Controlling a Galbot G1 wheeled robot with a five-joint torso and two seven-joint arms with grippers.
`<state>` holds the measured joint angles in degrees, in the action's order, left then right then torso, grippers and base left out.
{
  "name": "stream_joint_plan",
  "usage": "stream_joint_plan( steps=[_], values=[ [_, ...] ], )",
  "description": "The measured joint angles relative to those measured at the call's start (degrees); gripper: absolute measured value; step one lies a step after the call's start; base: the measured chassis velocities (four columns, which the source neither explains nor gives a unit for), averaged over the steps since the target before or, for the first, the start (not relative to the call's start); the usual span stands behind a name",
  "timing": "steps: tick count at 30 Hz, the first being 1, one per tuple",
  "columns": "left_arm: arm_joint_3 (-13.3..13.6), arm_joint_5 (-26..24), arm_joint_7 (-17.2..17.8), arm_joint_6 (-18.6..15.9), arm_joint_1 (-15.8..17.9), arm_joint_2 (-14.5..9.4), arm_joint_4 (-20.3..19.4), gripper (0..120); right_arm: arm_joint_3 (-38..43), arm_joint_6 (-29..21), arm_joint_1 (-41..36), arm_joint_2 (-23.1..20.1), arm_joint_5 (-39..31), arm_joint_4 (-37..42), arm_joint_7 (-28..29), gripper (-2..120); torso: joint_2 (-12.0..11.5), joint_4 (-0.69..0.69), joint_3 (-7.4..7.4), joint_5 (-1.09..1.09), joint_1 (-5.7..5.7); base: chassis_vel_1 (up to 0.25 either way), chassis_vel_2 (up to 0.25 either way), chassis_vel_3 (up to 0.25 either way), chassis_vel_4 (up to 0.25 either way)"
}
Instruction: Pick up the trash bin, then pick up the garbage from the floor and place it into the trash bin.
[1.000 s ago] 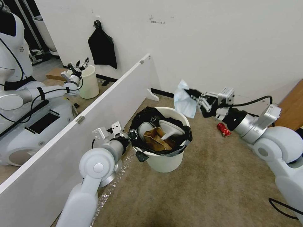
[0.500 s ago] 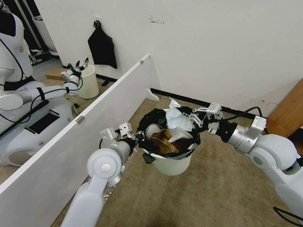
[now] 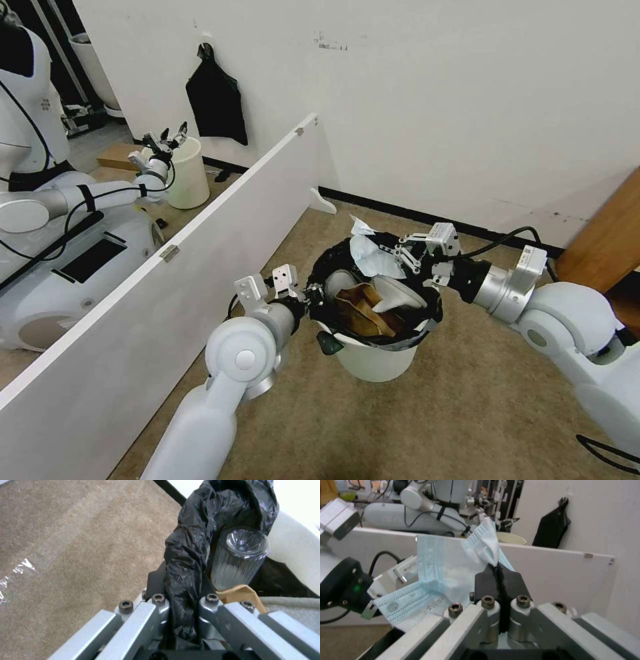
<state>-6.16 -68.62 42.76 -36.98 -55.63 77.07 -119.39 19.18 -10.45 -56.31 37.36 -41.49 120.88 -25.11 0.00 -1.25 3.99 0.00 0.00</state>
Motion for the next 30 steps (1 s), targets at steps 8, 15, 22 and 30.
stream_joint_plan(
  steps=[8,15,22,30],
  values=[
    [1.01,0.10,0.02,0.10,0.86,0.15,0.76,5,-0.90,0.10,-0.08,-1.56,0.02,-0.36,-0.48,0,0.00,0.00,0.00,0.00,0.00,0.000,0.000,0.000,0.000],
    [0.95,0.45,-0.06,0.14,0.87,0.39,0.92,5,-1.77,0.40,-0.18,-1.51,0.82,-1.99,-0.76,0,0.00,0.01,0.00,0.00,0.00,0.000,0.000,0.000,0.000],
    [0.61,0.59,-0.43,0.16,0.98,0.36,1.18,5,-4.50,1.01,-0.52,-1.27,2.56,-4.29,-1.21,0,0.00,0.00,0.00,0.00,0.00,0.000,0.000,0.000,0.000],
    [0.35,0.70,-0.70,0.20,1.24,0.72,1.31,5,-8.06,1.48,0.54,0.07,4.22,-7.35,-1.62,0,0.00,0.01,0.00,0.00,0.00,0.000,0.000,0.000,0.000]
  ],
)
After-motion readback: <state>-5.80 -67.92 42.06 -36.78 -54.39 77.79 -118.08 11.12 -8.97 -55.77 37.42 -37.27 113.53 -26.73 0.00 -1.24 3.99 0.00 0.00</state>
